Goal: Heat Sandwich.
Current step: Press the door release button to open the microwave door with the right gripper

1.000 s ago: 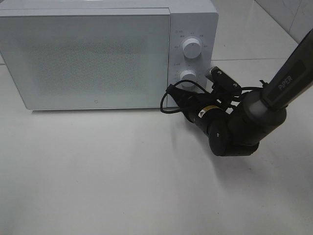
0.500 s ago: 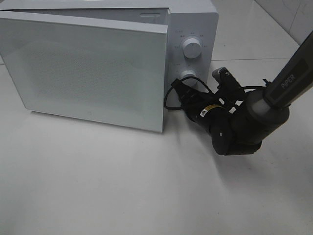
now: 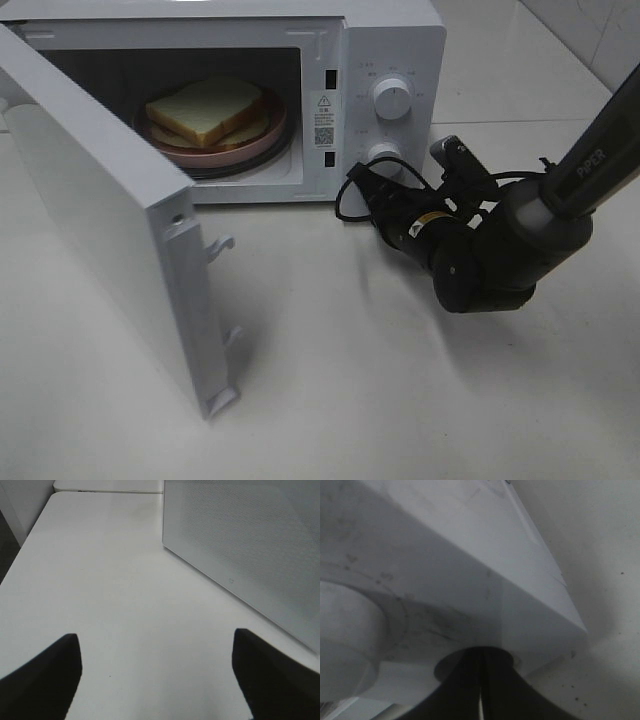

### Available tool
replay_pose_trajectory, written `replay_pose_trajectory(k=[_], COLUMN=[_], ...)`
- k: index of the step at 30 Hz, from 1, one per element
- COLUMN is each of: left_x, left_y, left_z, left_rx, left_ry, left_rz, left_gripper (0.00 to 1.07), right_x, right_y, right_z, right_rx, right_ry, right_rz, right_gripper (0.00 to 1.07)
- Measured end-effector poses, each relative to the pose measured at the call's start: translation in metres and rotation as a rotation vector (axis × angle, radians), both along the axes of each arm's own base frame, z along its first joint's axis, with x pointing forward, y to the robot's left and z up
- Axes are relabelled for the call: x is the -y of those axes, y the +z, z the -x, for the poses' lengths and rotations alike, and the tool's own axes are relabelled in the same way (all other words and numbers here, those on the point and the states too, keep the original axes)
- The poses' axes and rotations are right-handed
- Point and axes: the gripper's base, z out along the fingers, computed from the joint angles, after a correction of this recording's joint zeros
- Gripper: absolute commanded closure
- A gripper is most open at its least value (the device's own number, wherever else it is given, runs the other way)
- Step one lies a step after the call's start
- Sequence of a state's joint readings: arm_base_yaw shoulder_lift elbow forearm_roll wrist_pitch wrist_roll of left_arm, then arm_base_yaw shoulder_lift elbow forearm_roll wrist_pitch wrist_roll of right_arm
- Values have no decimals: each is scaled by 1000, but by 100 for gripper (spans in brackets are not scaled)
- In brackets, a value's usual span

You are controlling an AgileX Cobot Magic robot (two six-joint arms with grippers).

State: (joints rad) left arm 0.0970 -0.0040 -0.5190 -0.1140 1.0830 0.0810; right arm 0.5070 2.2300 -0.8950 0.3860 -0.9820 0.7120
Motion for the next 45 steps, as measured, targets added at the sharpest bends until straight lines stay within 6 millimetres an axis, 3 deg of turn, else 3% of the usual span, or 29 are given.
replay_pose_trajectory(k=[11,25,32,38,45], left_x=[0,0,0,0,0], left_y=[0,0,0,0,0], left_z=[0,0,0,0,0], left_rx=[0,0,0,0,0], left_ry=[0,0,0,0,1], left_rz=[0,0,0,0,-1], left_gripper=[28,28,28,28,28], right_x=[0,-1,2,10,21], right_y=[0,12,22,24,51], right_z=[0,-3,-6,7,20], right_rx=[-2,-41,-86,-26,113], right_ry=[15,236,317,314,303], right_rz=[37,400,489,522,541], right_gripper=[107,107,107,107,105])
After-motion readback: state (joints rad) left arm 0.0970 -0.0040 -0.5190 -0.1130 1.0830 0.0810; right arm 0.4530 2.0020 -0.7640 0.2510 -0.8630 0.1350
